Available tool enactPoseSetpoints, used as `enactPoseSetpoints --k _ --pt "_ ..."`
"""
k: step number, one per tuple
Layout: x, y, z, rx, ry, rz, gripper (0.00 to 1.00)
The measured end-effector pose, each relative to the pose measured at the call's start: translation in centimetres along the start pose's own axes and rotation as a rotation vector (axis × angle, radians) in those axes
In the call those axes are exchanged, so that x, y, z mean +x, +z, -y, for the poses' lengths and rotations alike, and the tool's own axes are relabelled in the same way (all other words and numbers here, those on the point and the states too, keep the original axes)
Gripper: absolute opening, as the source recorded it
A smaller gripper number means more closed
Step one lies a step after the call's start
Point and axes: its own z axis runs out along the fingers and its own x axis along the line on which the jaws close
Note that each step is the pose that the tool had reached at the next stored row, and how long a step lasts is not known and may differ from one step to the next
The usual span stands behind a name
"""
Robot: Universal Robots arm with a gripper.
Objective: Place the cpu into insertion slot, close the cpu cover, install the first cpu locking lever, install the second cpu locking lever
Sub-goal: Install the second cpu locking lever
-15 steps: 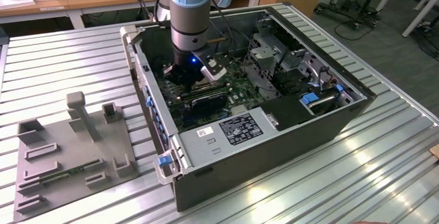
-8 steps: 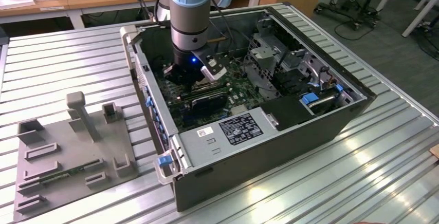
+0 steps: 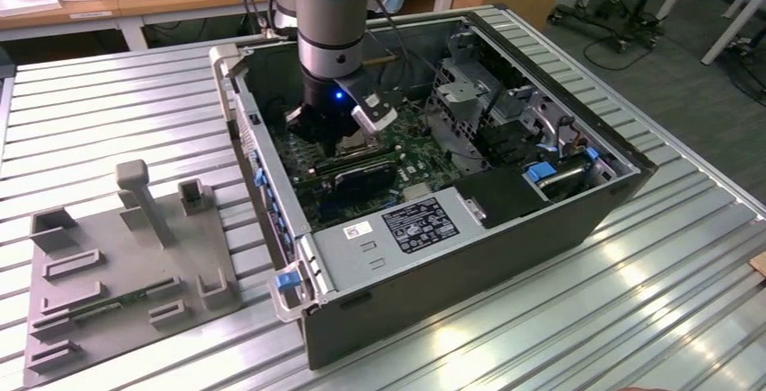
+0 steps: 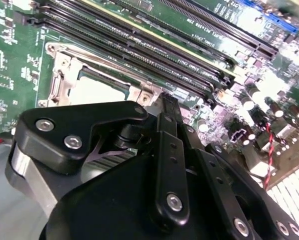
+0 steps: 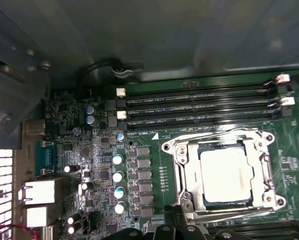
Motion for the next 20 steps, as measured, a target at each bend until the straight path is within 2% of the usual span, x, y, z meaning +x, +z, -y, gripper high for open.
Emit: enactPoseSetpoints --k 10,15,20 --pt "-0.08 -2.16 -0.27 -0.0002 0.000 0.0000 0.11" --pt "-0.13 -2.22 -0.30 -0.0001 -0.002 -0.0002 0.11" --pt "-1.53 -2.11 -0.54 0.0000 -0.003 -0.0014 0.11"
